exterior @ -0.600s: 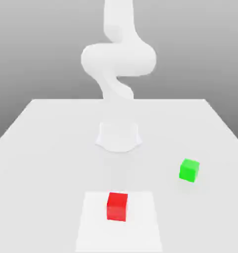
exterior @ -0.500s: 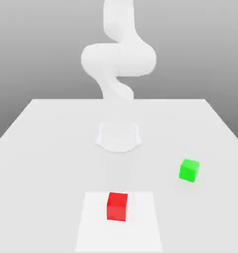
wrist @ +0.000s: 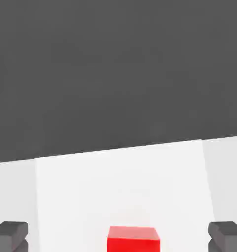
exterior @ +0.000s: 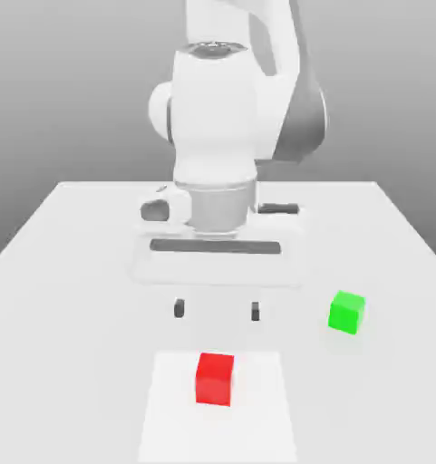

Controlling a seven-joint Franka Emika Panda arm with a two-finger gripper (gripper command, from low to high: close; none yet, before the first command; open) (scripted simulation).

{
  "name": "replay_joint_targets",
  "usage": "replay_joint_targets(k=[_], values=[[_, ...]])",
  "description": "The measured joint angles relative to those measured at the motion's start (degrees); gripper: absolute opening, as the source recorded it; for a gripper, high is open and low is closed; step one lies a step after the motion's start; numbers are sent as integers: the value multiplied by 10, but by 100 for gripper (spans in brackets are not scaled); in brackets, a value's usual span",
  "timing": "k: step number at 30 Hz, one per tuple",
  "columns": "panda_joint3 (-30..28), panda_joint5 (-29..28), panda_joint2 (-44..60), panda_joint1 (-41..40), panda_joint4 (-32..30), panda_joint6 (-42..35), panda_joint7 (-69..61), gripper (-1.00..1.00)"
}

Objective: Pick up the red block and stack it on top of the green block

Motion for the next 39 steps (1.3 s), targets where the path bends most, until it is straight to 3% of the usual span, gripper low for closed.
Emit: replay_joint_targets(k=[7,8,15,21,35,39], values=[[-1,-6,145,1,-4,115,8,0],[-1,-5,163,0,-2,131,8,-100],[-1,-6,166,0,-1,134,10,-100],[-1,-9,57,-1,-17,40,11,-100],[212,146,-155,282,-136,-48,184,-100],[255,98,-112,258,-144,1,237,-100]])
